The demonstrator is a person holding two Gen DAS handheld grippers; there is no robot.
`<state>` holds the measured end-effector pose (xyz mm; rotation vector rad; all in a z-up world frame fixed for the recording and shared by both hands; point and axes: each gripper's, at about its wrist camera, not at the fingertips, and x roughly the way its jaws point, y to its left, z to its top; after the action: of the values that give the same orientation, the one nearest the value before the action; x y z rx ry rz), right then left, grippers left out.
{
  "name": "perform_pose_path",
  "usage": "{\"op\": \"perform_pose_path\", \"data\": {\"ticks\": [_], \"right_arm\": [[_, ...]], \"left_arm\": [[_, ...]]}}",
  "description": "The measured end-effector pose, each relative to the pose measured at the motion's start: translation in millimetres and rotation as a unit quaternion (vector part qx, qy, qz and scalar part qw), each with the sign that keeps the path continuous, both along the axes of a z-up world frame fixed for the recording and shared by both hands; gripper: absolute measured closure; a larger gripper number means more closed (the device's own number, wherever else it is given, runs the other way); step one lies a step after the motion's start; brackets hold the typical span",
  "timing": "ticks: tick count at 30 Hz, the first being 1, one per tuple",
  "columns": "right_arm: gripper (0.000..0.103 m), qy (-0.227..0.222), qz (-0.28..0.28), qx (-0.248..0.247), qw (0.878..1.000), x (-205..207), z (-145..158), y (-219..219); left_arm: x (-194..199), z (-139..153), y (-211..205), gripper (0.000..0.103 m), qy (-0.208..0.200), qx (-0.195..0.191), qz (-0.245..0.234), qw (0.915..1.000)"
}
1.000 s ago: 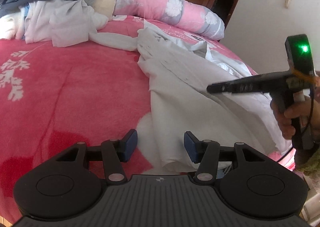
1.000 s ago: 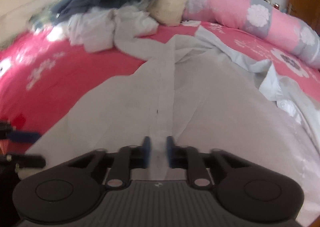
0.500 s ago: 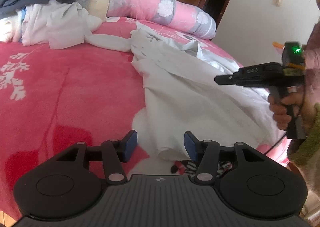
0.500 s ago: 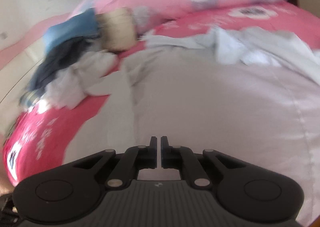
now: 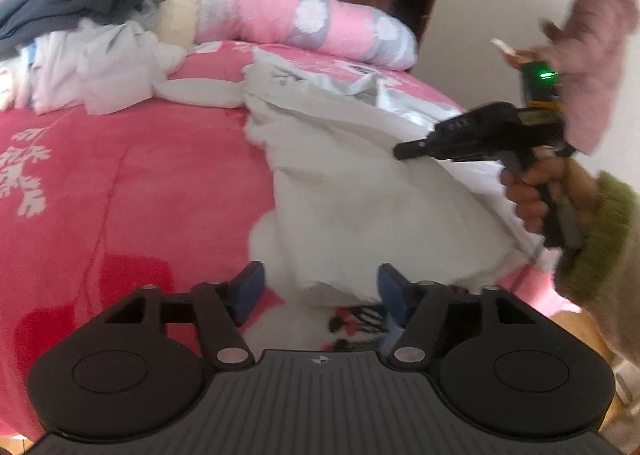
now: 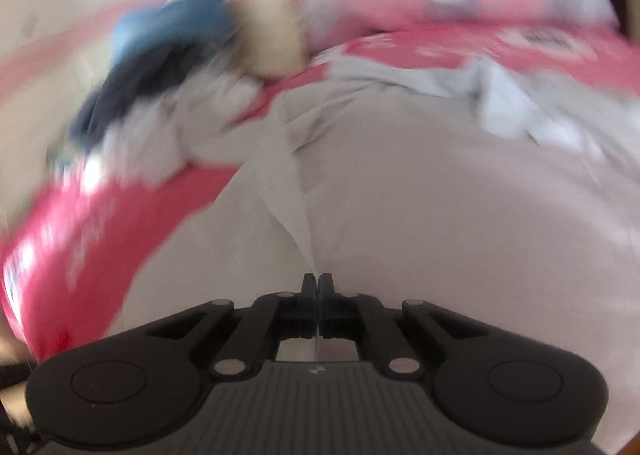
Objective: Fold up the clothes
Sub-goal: 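Pinch the shirt fabric with the right gripper and pull it flat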
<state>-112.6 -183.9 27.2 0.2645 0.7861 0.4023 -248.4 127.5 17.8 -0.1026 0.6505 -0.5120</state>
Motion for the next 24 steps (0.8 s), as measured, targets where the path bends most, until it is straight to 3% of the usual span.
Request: {"op": "perform_pose_path", "data": {"ticks": [7,9,11,13,16,18,20,22,24], "right_arm": [[0.103,0.068,-0.072,0.147,0.984,16.5,-32.6,-55.1],[0.103,0.07,-0.075,0.161,0.982,17.5,-35.2,-57.3],[0.103,0.072,-0.076,0.165,0.981,19.7,-36.5,-58.8],[0.103,0.074,-0.077,0.167,0.98,21.3,-37.0,-60.2],[0.103,0.079,-0.077,0.173,0.979,22.4,-37.2,-60.9],[0.103,0.081,-0.078,0.177,0.978,22.8,-37.4,-61.8],[0.103,0.082,-0.077,0.178,0.978,21.5,-37.9,-63.2],[0.103,0.082,-0.076,0.178,0.978,21.6,-38.0,-63.0],[0.103,0.082,-0.075,0.177,0.978,21.6,-37.2,-62.4]], "left_arm": [[-2.9,-0.3,-8.9,0.038,-0.028,0.029,0.001,0.9992],[-2.0,2.1,-11.9,0.042,-0.043,0.043,0.003,0.9982],[-1.5,3.2,-16.5,0.053,-0.055,0.061,0.001,0.9966],[-1.5,3.5,-22.9,0.055,-0.067,0.085,-0.003,0.9941],[-3.1,1.5,-30.0,0.069,-0.081,0.113,-0.012,0.9901],[-1.8,-0.6,-30.6,0.075,-0.069,0.107,-0.018,0.9918],[-0.4,-3.6,-30.3,0.09,-0.05,0.096,-0.018,0.994],[1.8,-6.1,-28.1,0.098,-0.035,0.082,0.005,0.996],[3.3,-4.7,-18.0,0.103,-0.018,0.042,0.043,0.998]]}}
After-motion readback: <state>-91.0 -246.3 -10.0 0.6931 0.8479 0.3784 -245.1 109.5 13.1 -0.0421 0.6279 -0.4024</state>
